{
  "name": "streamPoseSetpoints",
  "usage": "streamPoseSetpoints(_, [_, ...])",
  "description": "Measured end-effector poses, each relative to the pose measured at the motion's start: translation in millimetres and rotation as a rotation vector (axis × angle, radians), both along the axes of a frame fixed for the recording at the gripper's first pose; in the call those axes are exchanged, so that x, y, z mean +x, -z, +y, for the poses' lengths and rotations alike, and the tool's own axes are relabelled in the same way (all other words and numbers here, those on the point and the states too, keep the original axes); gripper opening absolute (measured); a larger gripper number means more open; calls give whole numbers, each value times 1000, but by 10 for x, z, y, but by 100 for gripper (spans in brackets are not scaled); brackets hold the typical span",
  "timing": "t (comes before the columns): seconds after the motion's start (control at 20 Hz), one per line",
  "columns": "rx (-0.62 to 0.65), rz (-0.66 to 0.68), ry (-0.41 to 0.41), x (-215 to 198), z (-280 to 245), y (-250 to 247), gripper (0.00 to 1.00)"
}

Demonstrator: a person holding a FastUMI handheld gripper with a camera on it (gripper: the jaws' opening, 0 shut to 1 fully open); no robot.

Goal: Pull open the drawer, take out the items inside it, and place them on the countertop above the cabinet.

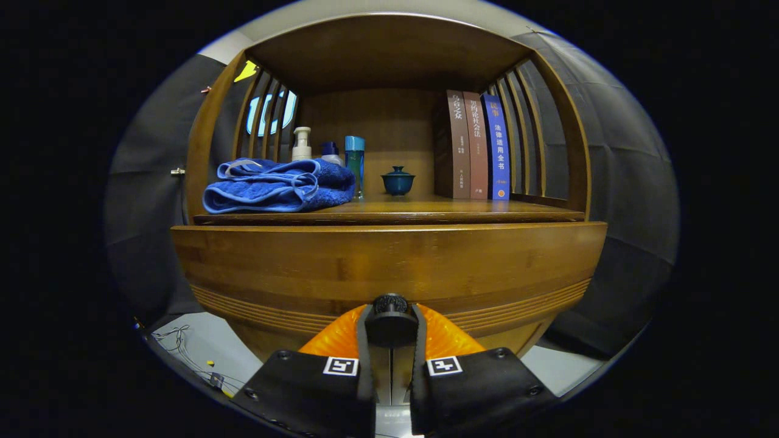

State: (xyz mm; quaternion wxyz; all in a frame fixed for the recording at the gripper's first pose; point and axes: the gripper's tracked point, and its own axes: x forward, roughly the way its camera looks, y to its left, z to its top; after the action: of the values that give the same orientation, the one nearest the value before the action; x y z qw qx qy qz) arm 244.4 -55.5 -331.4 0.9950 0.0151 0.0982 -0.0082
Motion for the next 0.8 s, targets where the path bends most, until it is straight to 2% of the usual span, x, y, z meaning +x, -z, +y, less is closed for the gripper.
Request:
streamPoseSetpoints(0.4, [20, 1, 1, -783, -9, -35, 27])
streamPoseSetpoints(0.8, [22, 11, -8, -1179, -7, -39, 26])
